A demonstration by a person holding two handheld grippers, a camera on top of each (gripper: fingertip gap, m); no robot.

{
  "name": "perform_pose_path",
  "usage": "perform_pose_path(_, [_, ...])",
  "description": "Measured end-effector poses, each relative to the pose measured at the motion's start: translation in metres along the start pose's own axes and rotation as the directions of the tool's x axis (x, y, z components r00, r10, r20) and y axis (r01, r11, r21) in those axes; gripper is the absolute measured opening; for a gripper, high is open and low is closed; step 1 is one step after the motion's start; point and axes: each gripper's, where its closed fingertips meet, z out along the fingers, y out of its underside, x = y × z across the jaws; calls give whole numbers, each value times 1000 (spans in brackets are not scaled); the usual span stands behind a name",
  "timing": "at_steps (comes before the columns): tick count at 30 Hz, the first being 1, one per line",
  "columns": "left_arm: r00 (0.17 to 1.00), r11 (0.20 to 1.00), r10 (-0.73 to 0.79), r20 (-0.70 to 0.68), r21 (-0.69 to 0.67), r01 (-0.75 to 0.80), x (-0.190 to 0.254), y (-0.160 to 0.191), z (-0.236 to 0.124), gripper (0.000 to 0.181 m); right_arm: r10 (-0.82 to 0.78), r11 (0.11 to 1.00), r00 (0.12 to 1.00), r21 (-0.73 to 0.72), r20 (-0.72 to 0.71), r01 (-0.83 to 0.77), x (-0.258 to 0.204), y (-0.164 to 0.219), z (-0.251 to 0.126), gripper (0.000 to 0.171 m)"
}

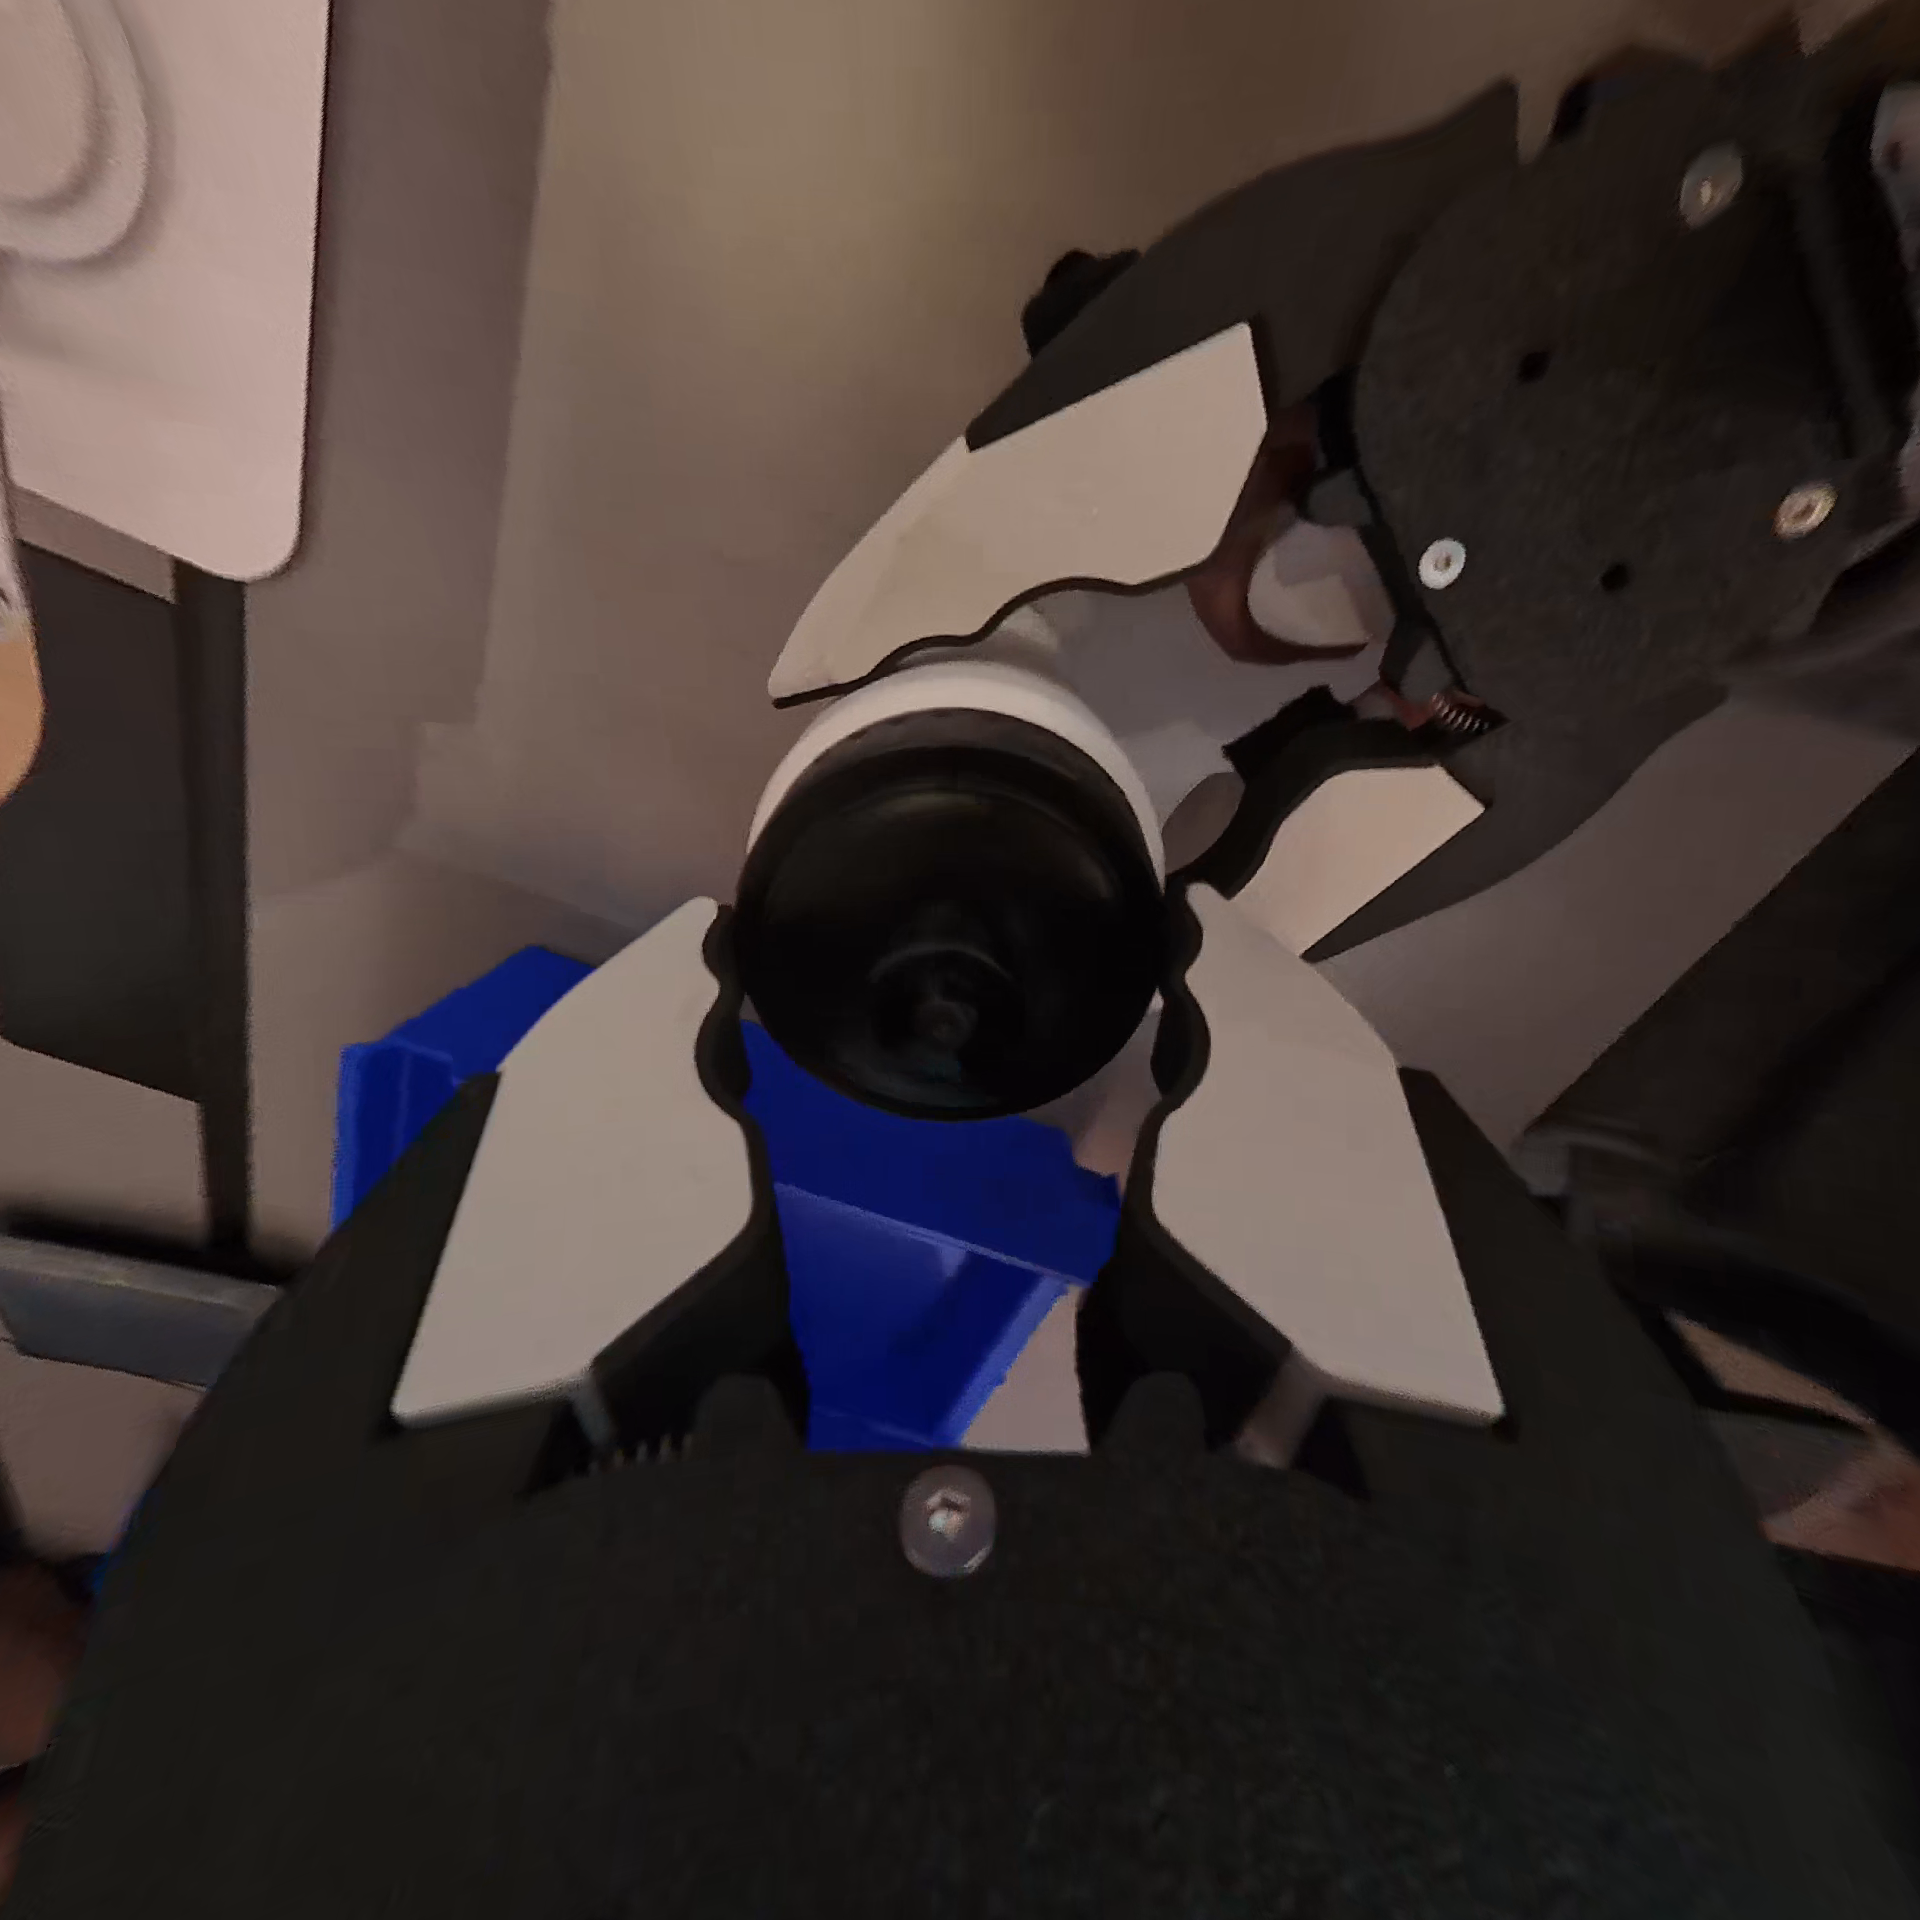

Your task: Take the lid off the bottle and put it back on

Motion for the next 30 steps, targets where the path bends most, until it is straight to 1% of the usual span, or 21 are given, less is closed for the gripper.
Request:
perform_pose_path(1, [999,999,40,15,-4,-40,-1,1,1,77,-1,1000,1000,-2,1,1,0,0,0,84])
perform_pose_path(4, [996,996,88,6,31,-88,0,1,1,77,-3,1000,1000,-9,-6,3,1,0,0,83])
perform_pose_path(11, [979,979,193,-73,88,-186,6,2,3,78,-32,999,999,-11,-3,32,-4,1,-1,83])
perform_pose_path(13, [975,976,209,-77,74,-203,6,3,3,78,-39,999,999,-5,6,39,-4,1,-1,83])
perform_pose_path(18, [963,966,255,-85,-17,-257,6,8,3,78,-55,998,998,-15,22,55,-6,2,-1,82])
perform_pose_path(23, [949,949,302,-95,-63,-308,6,11,2,78,-58,998,997,-17,44,58,-7,2,-2,81])
perform_pose_path(30, [923,924,367,-113,-75,-376,3,10,4,78,-47,999,996,1,78,47,-8,2,-2,81])
